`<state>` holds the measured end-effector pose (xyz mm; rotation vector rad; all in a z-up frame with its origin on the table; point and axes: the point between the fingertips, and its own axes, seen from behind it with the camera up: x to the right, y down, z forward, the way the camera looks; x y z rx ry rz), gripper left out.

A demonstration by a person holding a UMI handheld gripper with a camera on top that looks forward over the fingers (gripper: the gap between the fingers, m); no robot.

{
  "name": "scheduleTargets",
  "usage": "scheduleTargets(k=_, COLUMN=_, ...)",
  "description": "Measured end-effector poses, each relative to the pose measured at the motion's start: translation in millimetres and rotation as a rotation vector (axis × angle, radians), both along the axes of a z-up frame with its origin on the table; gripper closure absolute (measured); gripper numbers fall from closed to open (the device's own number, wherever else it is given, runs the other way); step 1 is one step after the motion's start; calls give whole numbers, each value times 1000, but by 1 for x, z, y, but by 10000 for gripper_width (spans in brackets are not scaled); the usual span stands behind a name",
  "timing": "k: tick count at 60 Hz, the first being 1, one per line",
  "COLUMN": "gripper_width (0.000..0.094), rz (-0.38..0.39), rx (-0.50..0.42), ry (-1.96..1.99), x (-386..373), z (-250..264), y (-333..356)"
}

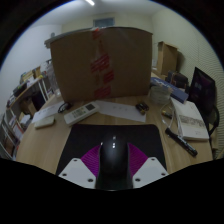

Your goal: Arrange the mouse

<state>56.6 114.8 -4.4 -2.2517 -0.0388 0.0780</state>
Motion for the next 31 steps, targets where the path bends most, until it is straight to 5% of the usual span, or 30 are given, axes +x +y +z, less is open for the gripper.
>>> scheduleTargets(k=12, gripper_width=380, rz=33, rx=-60, ry=-55, x=2, z=-4, y=-8)
scheduleTargets(k=18, gripper_width=72, rz=-3, rx=-74, ry=-15, x=-2, z=13, y=-18)
scheduleTargets(k=31, gripper_width=118, rz=-131, rx=-7, ry=-16, x=-7, z=94, y=-76)
